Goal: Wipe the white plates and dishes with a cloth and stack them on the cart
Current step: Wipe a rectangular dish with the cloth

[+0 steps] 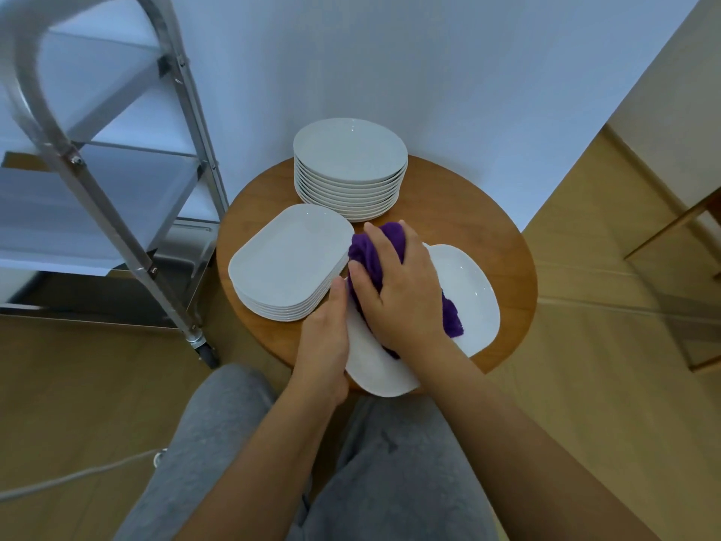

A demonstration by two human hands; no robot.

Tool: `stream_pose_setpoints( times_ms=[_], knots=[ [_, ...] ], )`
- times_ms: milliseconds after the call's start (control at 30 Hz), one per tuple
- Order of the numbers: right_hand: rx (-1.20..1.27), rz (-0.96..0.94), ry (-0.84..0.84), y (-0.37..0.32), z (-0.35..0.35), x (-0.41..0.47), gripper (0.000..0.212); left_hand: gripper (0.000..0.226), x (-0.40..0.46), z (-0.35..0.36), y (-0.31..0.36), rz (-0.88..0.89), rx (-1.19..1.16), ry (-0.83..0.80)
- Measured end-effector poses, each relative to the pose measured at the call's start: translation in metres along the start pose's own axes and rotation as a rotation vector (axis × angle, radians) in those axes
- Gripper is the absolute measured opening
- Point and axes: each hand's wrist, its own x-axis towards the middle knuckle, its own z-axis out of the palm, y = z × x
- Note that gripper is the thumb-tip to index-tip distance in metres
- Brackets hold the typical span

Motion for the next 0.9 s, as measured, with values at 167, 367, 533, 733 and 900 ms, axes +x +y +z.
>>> stream_pose_setpoints(
  times_ms=[167, 367, 533, 733, 900],
  knots=[
    [-0.052, 0.044, 0.069, 0.021, -0.018, 0.016, 0.053, 0.03, -0.003, -0.014, 0.009, -0.071, -0.019, 0.092],
    [-0.181, 0.237, 0.159, 0.037, -0.027, 0.013, 0.049, 0.024, -0.009, -0.02, 0.016, 0.016, -0.069, 0.158],
    [-0.162, 0.414, 0.154, 0.027, -0.018, -0.021, 0.054, 0.022, -0.01, -0.022, 0.017, 0.016, -0.145, 0.173],
    [-0.219, 0.357, 0.07, -0.007, -0.005, -0.048, 0.056, 0.027, -0.015, -0.013, 0.012, -0.017, -0.152, 0.123],
    [-0.035, 0.0, 0.037, -0.037, -0.006, -0.064, 0.049, 0.029, -0.017, -0.016, 0.024, 0.004, -0.197, 0.034]
  ],
)
